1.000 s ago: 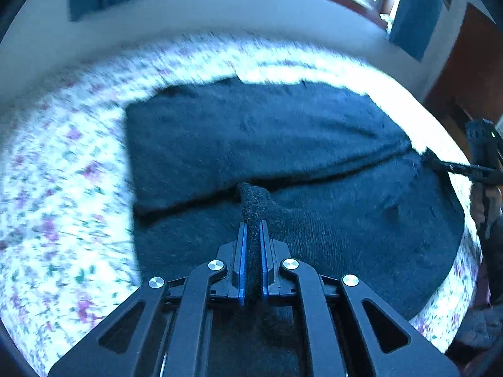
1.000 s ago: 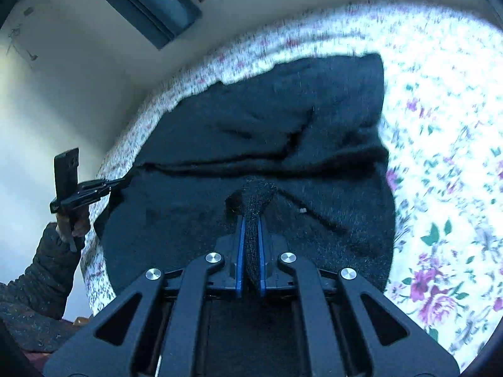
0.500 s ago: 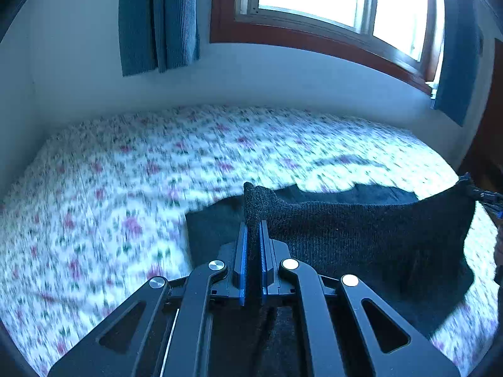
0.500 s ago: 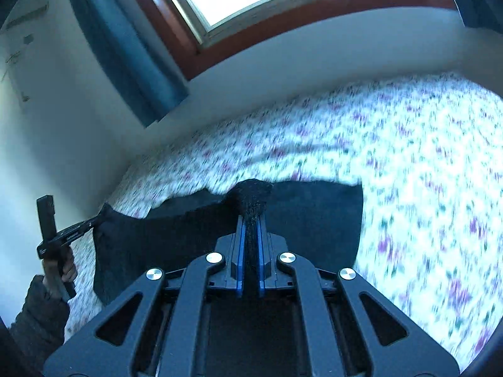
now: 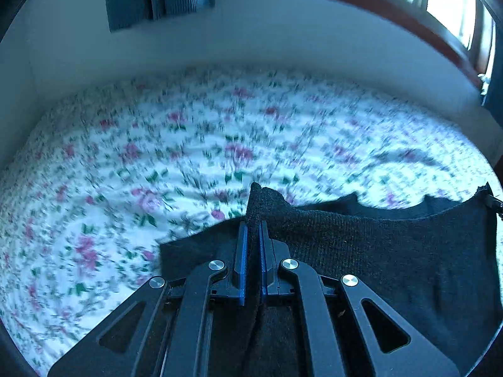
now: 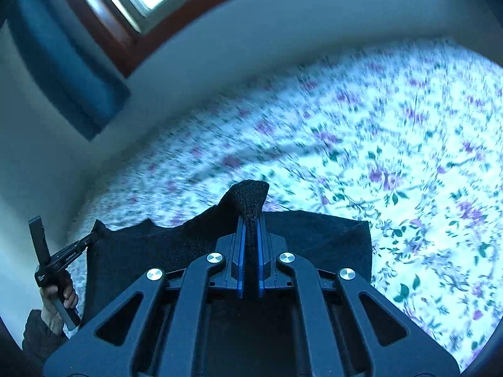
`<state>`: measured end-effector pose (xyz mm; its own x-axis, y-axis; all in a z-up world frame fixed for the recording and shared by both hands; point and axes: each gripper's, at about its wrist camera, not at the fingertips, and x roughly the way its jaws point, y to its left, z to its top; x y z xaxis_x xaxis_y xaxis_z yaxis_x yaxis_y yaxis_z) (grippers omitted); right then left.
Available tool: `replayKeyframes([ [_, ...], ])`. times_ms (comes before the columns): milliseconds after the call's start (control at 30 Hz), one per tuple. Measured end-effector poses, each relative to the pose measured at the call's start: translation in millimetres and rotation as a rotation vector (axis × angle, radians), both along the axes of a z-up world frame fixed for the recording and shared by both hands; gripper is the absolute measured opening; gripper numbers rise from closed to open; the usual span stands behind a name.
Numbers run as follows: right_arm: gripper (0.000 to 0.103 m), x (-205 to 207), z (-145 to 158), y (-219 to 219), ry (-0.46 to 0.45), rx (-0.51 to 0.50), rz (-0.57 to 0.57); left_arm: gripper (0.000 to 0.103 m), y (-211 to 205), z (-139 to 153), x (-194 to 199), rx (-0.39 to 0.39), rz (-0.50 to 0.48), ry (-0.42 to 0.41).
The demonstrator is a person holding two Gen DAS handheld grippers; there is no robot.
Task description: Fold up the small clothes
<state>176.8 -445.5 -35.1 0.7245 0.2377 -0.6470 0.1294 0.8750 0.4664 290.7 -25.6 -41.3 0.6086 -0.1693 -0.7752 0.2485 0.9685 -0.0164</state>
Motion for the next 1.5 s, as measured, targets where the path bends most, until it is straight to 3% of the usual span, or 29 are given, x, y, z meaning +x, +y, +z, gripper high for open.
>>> replayKeyframes([
  [133,0.005,14.6,-33.0,-5.1,0.077,0.014,-0.016,0.006,-5.9,-19.0,5.4,0.027,-0.004,0.027],
  [300,0.005,18.9,-57.8,-8.2,0.110,0.032,-0.023,0.006,-6.4,-26.6,6.8,0.032,-0.006,0.019],
  [633,0.004,21.9,-40.0,-13.6,0.041,0.034,-0.065,0.006,-13.8,-8.4,14.7,0.037,0.023,-0.041],
  [933,0.003,32.1,-70.3,-29.3,0.099,0.092,-0.101,0.006,-16.6,-29.7,22.8,0.075,0.052,-0.005],
  [1267,0.003,31.7,-74.0,-31.6,0.090,0.116,-0.095,0.007,-19.1,-33.0,24.2,0.093,0.047,0.009],
  [1367,0.002,31.4,-74.7,-32.7,0.091,0.122,-0.097,0.010,-20.4,-30.4,24.7,0.103,0.049,0.014],
  [1500,0.003,26.6,-77.5,-41.4,0.089,0.199,-0.106,0.030,-14.2,-19.3,16.3,0.064,0.076,0.053],
])
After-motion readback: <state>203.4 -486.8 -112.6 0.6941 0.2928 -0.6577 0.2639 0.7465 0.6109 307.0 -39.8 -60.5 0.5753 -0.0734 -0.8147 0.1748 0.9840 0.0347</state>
